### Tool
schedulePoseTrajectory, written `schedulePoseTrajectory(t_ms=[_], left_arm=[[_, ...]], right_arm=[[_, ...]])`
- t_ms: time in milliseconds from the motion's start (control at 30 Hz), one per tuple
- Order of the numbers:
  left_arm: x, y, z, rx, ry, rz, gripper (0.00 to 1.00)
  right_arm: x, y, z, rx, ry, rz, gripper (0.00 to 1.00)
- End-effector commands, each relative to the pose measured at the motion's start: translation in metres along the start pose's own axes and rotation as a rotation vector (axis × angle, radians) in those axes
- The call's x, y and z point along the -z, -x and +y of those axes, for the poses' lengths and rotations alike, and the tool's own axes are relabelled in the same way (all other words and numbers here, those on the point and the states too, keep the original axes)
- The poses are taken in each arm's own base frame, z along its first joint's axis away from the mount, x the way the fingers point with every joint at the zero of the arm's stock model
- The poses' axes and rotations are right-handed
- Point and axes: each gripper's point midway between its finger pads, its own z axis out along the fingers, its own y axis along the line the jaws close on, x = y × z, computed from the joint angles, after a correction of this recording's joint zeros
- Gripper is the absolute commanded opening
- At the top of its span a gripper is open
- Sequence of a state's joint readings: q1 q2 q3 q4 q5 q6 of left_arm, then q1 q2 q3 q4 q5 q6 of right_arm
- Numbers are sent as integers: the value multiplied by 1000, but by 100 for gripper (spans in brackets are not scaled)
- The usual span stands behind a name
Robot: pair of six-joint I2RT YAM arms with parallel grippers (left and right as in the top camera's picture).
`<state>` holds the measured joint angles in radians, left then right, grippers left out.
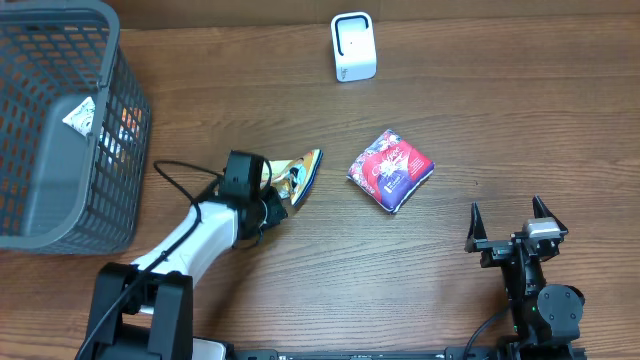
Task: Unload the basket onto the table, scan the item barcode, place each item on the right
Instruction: 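Move the pouch beside the red-purple pack and release it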
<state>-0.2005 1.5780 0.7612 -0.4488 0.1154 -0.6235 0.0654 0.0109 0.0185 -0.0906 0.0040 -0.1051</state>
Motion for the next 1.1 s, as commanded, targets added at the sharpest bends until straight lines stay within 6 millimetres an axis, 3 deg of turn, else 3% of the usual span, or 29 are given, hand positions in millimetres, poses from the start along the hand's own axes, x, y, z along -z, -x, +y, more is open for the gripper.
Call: schedulePoseTrajectory(t_ms=[0, 200, 300, 367, 433, 567, 733, 867, 1067], left_arm=[[37, 44, -14, -103, 60, -92, 4], [94, 95, -16, -98, 202, -238, 4], [104, 115, 0, -69, 304, -337, 4], [100, 116, 12, -39, 344, -337, 4], [83, 107, 18, -29, 339, -268, 4], [39, 68, 14, 1, 267, -46, 4], [3, 30, 9, 91, 261, 126, 4], [-7, 21, -21, 82, 132, 176, 4], [-5, 20, -89, 25, -143, 197, 4]], right_arm=[[0, -2, -1, 4, -7, -4, 100], [0, -2, -1, 4, -7, -4, 100], [0, -2, -1, 4, -7, -4, 100], [0, -2, -2, 4, -7, -4, 100], [0, -2, -1, 4, -7, -4, 100], [0, -2, -1, 4, -7, -4, 100], [0, -2, -1, 4, -7, -4, 100], [0, -2, -1, 4, -7, -4, 100], [0, -2, -1, 4, -7, -4, 100]])
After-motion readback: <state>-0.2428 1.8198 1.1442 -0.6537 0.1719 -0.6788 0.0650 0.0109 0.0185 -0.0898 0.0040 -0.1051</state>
